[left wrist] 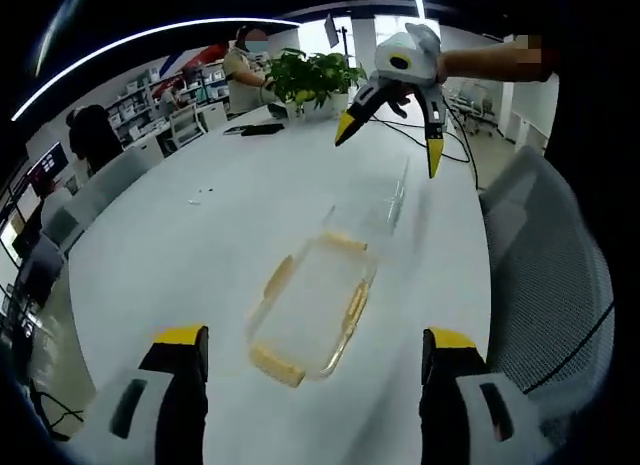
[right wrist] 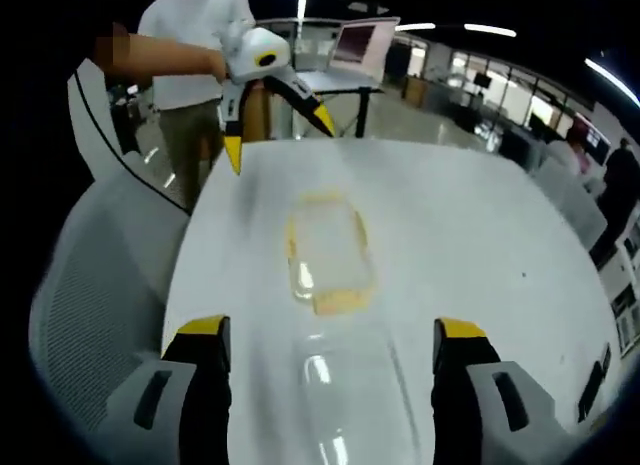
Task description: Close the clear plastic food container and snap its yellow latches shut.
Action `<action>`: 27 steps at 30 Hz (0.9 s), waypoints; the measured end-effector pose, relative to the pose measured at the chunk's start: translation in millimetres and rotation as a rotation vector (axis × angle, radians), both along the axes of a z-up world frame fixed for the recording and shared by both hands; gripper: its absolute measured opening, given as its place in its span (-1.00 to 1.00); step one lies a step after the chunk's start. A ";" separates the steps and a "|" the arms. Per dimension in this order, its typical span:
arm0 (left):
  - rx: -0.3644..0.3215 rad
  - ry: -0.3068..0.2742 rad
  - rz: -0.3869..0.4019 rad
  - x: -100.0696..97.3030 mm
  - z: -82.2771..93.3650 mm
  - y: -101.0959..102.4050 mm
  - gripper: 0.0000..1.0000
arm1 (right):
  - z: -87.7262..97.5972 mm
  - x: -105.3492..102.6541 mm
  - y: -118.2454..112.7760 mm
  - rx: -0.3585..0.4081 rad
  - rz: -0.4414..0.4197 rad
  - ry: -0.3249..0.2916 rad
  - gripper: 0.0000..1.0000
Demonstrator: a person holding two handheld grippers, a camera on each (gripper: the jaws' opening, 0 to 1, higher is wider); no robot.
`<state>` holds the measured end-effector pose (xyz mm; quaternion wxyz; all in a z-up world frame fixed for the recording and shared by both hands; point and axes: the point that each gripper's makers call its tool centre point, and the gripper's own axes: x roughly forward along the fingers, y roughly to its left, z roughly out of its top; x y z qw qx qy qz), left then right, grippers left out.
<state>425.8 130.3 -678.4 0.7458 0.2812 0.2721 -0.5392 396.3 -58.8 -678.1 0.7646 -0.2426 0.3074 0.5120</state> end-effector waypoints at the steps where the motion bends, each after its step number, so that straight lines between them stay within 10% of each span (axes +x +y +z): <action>1: 0.012 0.005 -0.017 1.3 -2.8 0.9 0.69 | -2.3 1.4 1.8 -0.009 0.003 0.006 0.62; 27: 0.228 0.062 -0.228 26.9 -62.0 17.4 0.29 | -41.2 26.5 28.3 -0.108 0.009 0.085 0.27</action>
